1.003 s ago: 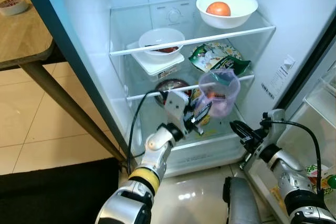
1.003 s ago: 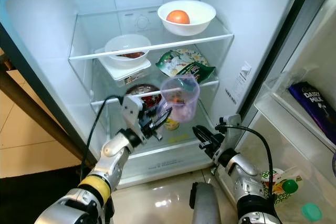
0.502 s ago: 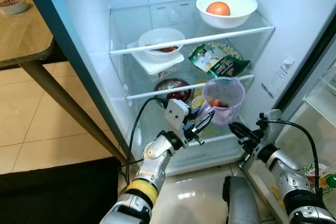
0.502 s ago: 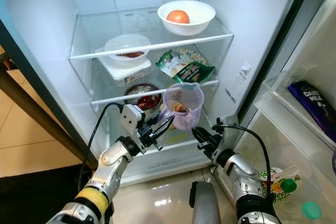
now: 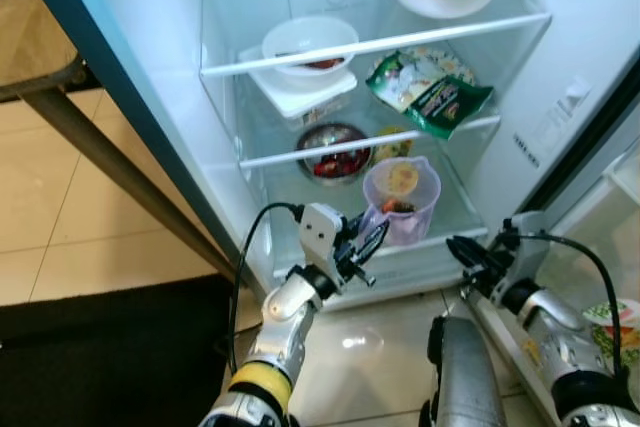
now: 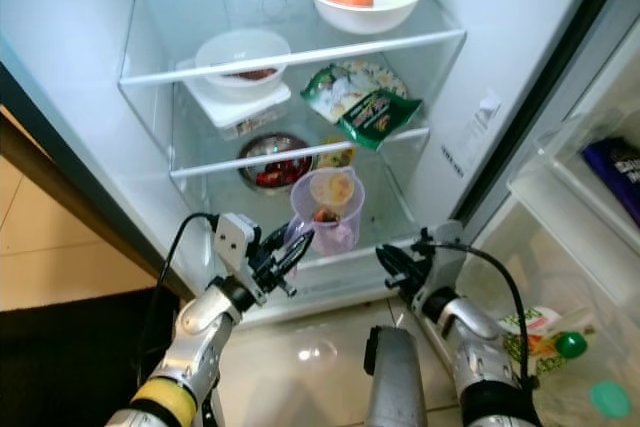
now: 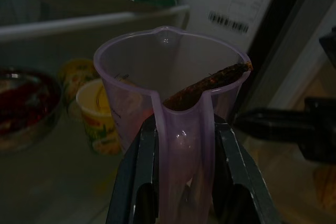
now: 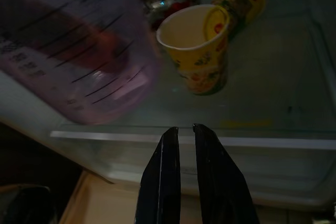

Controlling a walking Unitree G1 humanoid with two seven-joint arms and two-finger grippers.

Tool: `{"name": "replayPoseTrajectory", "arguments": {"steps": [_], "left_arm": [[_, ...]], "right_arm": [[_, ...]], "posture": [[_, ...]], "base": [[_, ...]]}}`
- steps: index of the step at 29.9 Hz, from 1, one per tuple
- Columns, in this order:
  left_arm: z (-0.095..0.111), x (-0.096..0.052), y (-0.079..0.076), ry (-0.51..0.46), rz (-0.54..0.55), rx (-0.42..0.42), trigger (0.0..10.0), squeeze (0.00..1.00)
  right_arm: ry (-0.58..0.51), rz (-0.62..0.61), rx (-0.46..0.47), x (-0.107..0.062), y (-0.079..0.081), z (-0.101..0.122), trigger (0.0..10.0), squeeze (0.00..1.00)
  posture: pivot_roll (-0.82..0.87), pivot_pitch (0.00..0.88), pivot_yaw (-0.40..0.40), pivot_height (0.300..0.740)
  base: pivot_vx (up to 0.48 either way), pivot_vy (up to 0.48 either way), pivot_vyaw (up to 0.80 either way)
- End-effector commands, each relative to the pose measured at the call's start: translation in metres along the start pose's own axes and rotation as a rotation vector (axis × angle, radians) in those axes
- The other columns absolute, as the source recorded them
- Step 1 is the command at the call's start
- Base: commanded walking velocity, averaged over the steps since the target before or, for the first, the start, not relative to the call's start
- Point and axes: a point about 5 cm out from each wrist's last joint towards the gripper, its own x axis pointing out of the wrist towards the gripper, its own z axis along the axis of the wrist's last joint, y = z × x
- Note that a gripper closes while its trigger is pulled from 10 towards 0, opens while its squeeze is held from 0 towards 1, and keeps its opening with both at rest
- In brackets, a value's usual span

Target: Restocking fridge

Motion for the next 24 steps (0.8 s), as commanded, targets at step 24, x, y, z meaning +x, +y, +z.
{"name": "replayPoseTrajectory", "arguments": {"steps": [24], "left_arm": [[0.012, -0.025, 0.043, 0.058, 0.129, 0.187, 10.0, 0.0]], "right_arm": [[-0.078, -0.158, 0.012, -0.023, -0.022, 0.016, 10.0, 0.0]], "posture": [[0.06, 0.36, 0.078, 0.36]], "base": [[0.0, 0.0, 0.0]]}}
